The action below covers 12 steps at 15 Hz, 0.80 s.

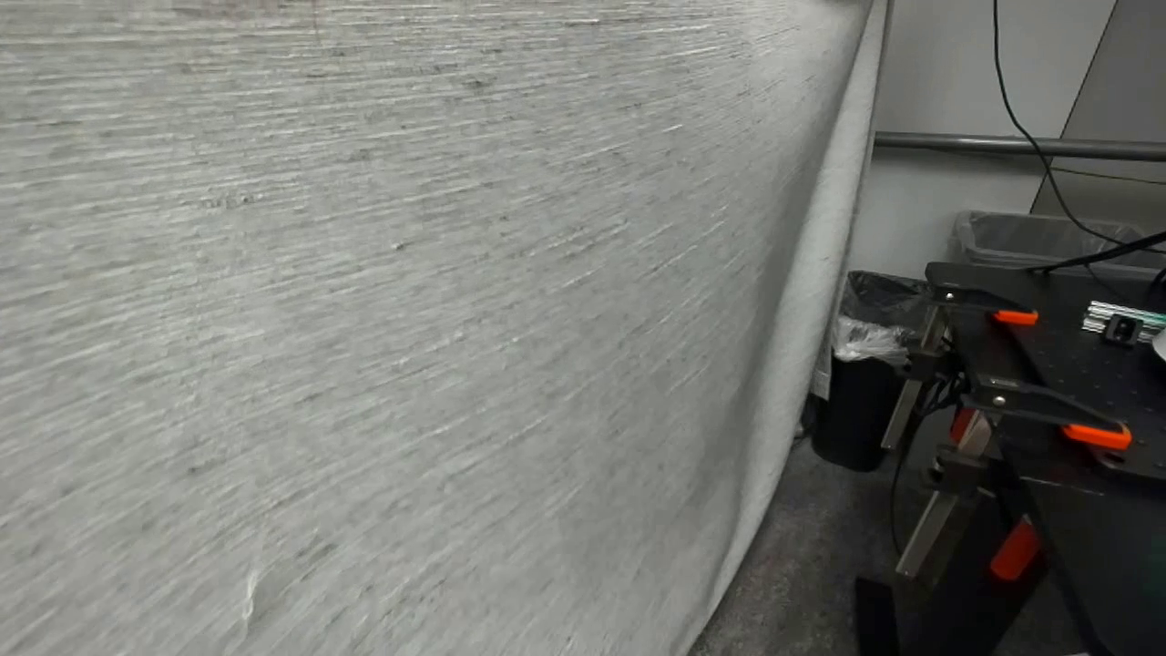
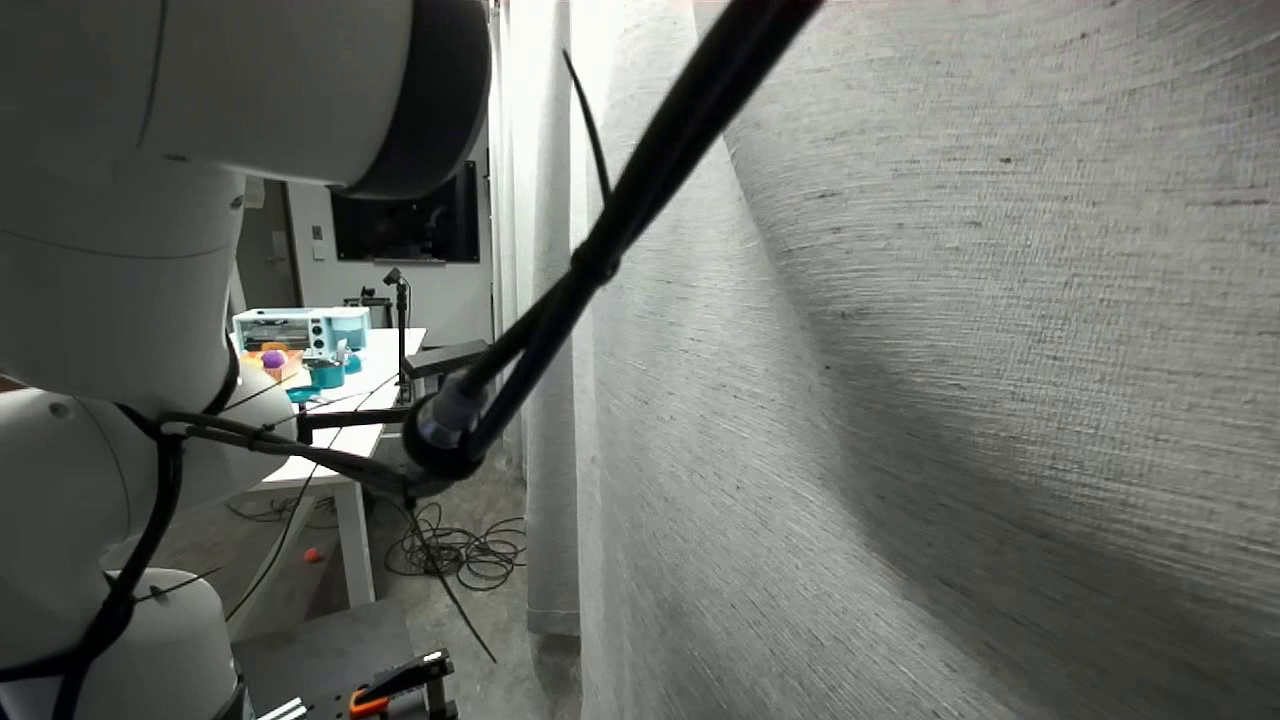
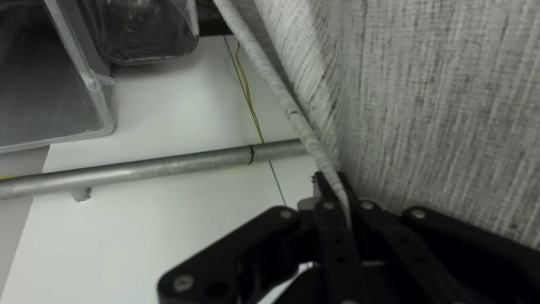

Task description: Pull the curtain to the right

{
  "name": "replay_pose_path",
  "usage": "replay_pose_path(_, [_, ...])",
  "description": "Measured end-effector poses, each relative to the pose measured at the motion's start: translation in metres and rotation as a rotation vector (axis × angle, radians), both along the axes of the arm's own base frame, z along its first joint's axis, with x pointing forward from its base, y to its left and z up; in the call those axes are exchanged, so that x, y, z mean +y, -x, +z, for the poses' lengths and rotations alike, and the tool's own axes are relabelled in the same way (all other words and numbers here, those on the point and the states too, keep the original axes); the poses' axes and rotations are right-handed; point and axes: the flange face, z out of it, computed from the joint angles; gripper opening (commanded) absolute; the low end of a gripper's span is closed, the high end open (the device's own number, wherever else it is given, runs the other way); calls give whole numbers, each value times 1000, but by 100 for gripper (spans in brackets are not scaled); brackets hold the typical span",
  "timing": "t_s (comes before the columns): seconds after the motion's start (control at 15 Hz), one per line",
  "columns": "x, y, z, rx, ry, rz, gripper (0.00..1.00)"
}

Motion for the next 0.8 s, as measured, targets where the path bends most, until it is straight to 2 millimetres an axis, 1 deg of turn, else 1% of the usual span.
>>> replay_pose_path(0.2, [9,-13,-16,53,-90,98,1])
replay_pose_path(0.4, [16,-22,-26,88,-155,170,1])
replay_pose_path(0.6, [19,-27,-27,107,-183,206,1])
replay_pose_path(0.8, [19,-31,-23,114,-187,218,1])
